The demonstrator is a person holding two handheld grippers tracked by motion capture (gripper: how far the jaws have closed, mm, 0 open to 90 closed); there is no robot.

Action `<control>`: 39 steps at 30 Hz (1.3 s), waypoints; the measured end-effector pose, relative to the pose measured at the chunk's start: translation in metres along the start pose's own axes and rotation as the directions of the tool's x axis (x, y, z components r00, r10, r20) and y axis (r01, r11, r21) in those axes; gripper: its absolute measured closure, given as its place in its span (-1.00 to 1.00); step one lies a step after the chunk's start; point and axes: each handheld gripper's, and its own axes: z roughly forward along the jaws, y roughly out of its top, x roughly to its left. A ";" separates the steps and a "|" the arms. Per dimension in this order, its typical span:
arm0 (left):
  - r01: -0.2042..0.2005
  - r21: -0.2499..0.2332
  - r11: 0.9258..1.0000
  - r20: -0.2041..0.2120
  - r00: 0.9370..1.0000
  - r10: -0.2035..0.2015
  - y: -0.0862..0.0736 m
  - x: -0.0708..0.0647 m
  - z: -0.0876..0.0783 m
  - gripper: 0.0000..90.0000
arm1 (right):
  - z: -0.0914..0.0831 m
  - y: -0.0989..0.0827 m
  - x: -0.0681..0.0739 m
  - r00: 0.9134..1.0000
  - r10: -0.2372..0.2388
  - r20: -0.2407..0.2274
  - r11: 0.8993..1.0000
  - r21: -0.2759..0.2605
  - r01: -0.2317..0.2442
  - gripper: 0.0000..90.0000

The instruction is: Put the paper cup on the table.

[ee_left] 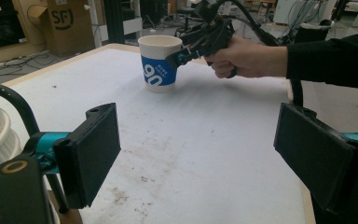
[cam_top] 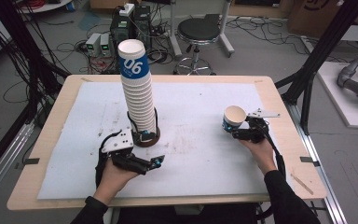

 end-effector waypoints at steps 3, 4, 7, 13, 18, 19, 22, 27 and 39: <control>0.000 -0.002 1.000 -0.003 1.000 0.000 0.000 0.000 0.000 -0.68 | -0.006 -0.002 0.000 1.000 0.006 0.016 1.000 0.005 -0.006 -0.71; 0.000 -0.002 1.000 -0.002 1.000 0.000 0.000 0.000 0.000 -0.68 | -0.008 -0.003 0.000 1.000 0.004 0.016 1.000 0.009 -0.004 -0.71; 0.001 -0.005 1.000 -0.002 1.000 -0.001 0.001 0.000 0.000 -0.68 | -0.015 -0.005 0.000 1.000 -0.001 0.012 1.000 0.013 0.001 -0.71; 0.002 -0.004 1.000 -0.002 1.000 -0.002 0.001 0.001 0.000 -0.68 | -0.040 -0.005 0.004 1.000 0.010 -0.023 1.000 -0.021 -0.011 -0.71; 0.008 -0.005 1.000 -0.007 1.000 -0.008 0.001 0.001 0.000 -0.68 | -0.069 -0.009 0.013 0.998 0.001 -0.069 0.996 -0.093 -0.008 -0.71; 0.004 -0.004 1.000 -0.008 1.000 -0.004 0.001 0.002 0.001 -0.68 | -0.072 -0.010 0.014 0.997 -0.002 -0.079 0.994 -0.105 -0.007 -0.71; 0.005 -0.007 1.000 -0.007 1.000 -0.005 0.003 0.001 0.004 -0.68 | -0.083 -0.013 0.019 0.993 -0.013 -0.113 0.990 -0.138 -0.003 -0.71; 0.000 -0.011 1.000 -0.006 1.000 0.000 0.007 0.003 0.010 -0.68 | -0.098 -0.014 0.025 0.987 -0.050 -0.152 0.983 -0.181 0.022 -0.71; -0.001 -0.019 1.000 -0.030 1.000 0.000 0.003 0.004 0.001 -0.68 | -0.106 0.004 0.040 0.957 -0.144 -0.251 0.960 -0.271 0.073 -0.71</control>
